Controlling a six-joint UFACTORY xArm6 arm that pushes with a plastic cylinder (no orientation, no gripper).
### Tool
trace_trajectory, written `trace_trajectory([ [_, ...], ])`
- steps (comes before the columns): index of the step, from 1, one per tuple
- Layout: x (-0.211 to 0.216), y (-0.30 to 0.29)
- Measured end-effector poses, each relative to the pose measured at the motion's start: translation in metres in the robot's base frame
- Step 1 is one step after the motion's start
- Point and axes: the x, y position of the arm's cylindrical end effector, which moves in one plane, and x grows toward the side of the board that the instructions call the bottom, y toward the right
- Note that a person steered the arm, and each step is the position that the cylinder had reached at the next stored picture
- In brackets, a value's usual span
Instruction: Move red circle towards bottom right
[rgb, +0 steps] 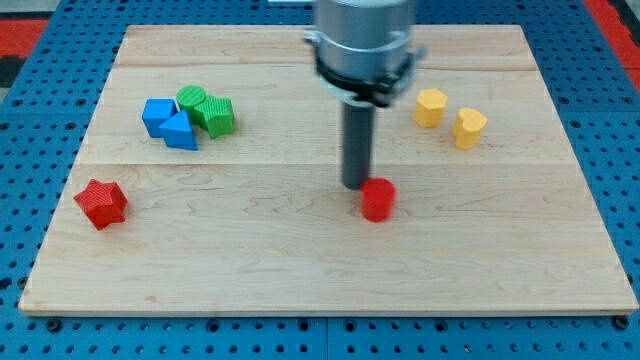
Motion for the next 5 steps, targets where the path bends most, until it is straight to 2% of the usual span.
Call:
trace_trajectory([
  [1, 0.025, -0.026],
  [2, 0.063, -0.019],
  [3, 0.071, 0.04],
  [4, 0.053, -0.015],
  [5, 0.034, 0.004],
])
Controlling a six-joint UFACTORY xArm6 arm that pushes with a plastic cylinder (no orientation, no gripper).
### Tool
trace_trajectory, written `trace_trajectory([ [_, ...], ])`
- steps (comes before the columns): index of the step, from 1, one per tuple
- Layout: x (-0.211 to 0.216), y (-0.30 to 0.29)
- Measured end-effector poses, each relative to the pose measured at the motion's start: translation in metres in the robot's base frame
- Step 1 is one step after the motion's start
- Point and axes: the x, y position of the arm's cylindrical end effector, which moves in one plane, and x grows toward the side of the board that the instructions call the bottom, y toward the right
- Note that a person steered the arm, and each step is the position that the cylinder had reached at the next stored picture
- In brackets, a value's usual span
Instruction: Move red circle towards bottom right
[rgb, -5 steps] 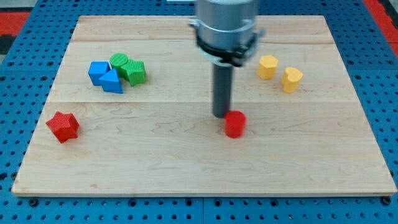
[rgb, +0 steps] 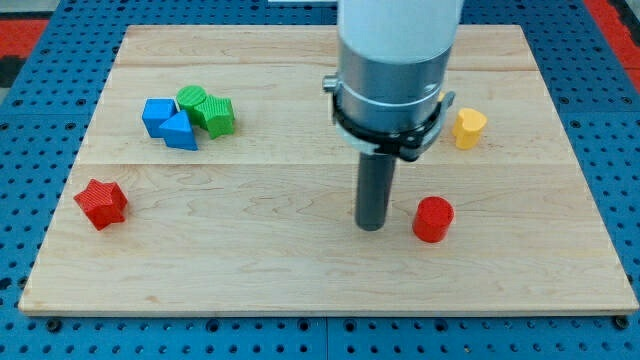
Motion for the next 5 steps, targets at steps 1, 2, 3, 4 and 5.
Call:
trace_trajectory([
  [1, 0.0, 0.043],
  [2, -0.006, 0.056],
  [3, -0.003, 0.098],
  [4, 0.029, 0.105],
  [5, 0.039, 0.078],
])
